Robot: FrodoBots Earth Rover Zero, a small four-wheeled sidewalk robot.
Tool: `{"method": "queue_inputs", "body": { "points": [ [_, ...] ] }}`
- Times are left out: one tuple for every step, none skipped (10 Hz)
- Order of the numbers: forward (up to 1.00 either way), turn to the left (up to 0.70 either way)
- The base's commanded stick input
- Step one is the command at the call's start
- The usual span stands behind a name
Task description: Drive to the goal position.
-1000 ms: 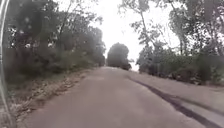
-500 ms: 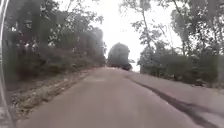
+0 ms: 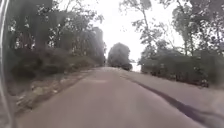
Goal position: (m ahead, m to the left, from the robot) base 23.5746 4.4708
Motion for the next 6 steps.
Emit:
{"method": "queue_inputs", "body": {
  "points": [
    [0.70, 0.00],
    [0.70, 0.00],
    [0.70, 0.00],
    [0.70, 0.00],
    [0.70, 0.00],
    [0.70, 0.00]
  ]
}}
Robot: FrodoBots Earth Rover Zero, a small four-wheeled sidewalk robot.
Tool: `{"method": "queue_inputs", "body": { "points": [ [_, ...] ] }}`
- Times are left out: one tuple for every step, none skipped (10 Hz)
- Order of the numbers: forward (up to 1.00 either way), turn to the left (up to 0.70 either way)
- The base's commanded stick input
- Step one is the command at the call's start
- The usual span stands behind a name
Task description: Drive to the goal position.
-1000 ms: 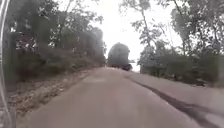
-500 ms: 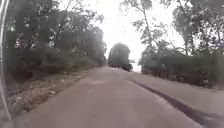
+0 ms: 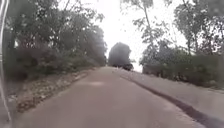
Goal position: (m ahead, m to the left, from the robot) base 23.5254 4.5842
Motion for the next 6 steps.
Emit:
{"method": "queue_inputs", "body": {
  "points": [
    [0.70, 0.00],
    [0.70, 0.00],
    [0.70, 0.00],
    [0.70, 0.00],
    [0.70, 0.00],
    [0.70, 0.02]
  ]
}}
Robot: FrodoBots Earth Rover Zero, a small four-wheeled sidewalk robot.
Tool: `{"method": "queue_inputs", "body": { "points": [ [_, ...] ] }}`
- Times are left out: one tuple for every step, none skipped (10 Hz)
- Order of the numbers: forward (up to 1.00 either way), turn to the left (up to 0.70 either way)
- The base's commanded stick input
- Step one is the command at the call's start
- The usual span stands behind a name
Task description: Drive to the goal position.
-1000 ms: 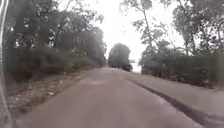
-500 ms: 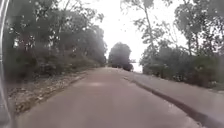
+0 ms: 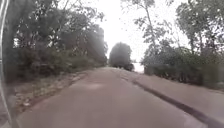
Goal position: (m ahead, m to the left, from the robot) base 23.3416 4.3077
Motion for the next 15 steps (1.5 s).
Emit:
{"method": "queue_inputs", "body": {
  "points": [
    [0.70, 0.07],
    [0.70, 0.12],
    [0.70, 0.25],
    [0.70, 0.09],
    [0.70, 0.02],
    [0.70, 0.01],
    [0.70, 0.00],
    [0.70, 0.00],
    [0.70, 0.00],
    [0.70, 0.00],
    [0.70, 0.00],
    [0.70, 0.00],
    [0.70, 0.00],
    [0.70, 0.00],
    [0.70, 0.00]
  ]
}}
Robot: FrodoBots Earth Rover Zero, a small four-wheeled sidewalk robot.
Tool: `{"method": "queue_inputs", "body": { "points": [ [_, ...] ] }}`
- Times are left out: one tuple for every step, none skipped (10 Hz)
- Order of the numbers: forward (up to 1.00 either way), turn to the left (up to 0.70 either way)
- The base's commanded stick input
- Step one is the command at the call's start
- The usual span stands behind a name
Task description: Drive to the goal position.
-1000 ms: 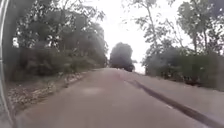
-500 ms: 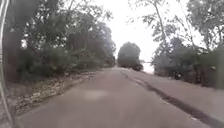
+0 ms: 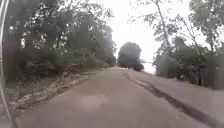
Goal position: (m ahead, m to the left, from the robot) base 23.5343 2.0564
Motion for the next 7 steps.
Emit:
{"method": "queue_inputs", "body": {
  "points": [
    [0.70, 0.00],
    [0.70, 0.00],
    [0.70, 0.00],
    [0.70, 0.00],
    [0.70, 0.00],
    [0.70, 0.00],
    [0.70, 0.00]
  ]
}}
